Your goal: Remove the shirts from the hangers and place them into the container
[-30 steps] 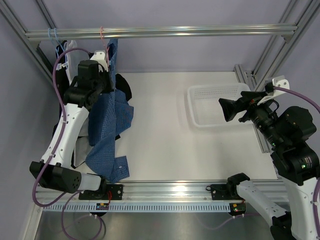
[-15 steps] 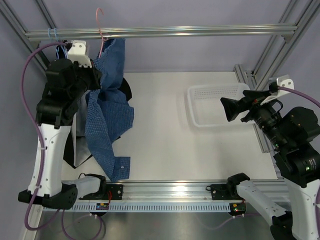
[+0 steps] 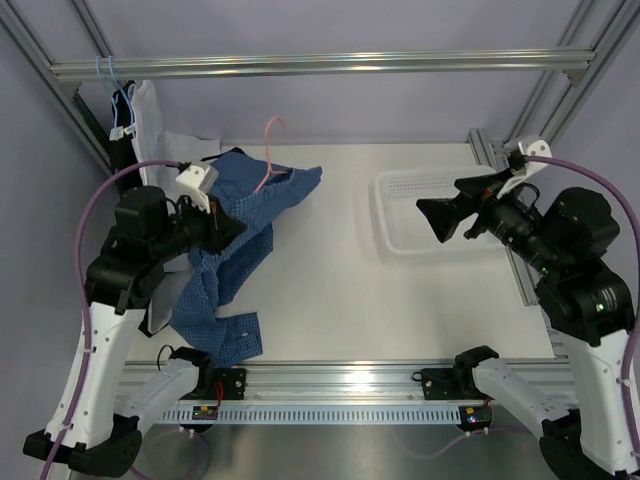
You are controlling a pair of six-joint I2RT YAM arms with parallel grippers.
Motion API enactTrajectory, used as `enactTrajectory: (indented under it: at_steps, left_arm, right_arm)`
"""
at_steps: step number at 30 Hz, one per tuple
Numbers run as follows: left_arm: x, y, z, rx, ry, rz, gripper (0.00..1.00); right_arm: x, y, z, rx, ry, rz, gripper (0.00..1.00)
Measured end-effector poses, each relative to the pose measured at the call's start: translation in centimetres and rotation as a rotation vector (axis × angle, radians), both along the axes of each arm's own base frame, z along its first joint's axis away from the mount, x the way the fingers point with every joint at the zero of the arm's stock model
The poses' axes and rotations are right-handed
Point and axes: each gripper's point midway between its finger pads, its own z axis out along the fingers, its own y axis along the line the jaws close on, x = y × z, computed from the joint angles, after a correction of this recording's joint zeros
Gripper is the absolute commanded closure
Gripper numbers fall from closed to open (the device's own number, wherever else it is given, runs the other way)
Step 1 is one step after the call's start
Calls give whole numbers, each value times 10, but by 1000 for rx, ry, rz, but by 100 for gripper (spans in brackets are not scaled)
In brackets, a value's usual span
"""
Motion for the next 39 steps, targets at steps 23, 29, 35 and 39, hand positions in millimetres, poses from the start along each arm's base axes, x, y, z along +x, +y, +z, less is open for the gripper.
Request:
enactTrajectory:
  at_steps: [23, 29, 35, 39]
  left_arm:
    - [-26, -101, -60, -103, 76, -314, 100]
    - [-23, -101, -63, -91, 78, -305, 100]
    - [-21, -99, -64, -82, 68, -290, 100]
    - [-17, -97, -64, -72, 62, -266, 82]
  right_arm:
    - [80, 181, -91, -70, 242, 281, 16]
    - [99, 197, -93, -57, 233, 268, 37]
    - [106, 205, -106, -68, 258, 268, 71]
    - [113, 200, -109, -98, 237, 236, 100]
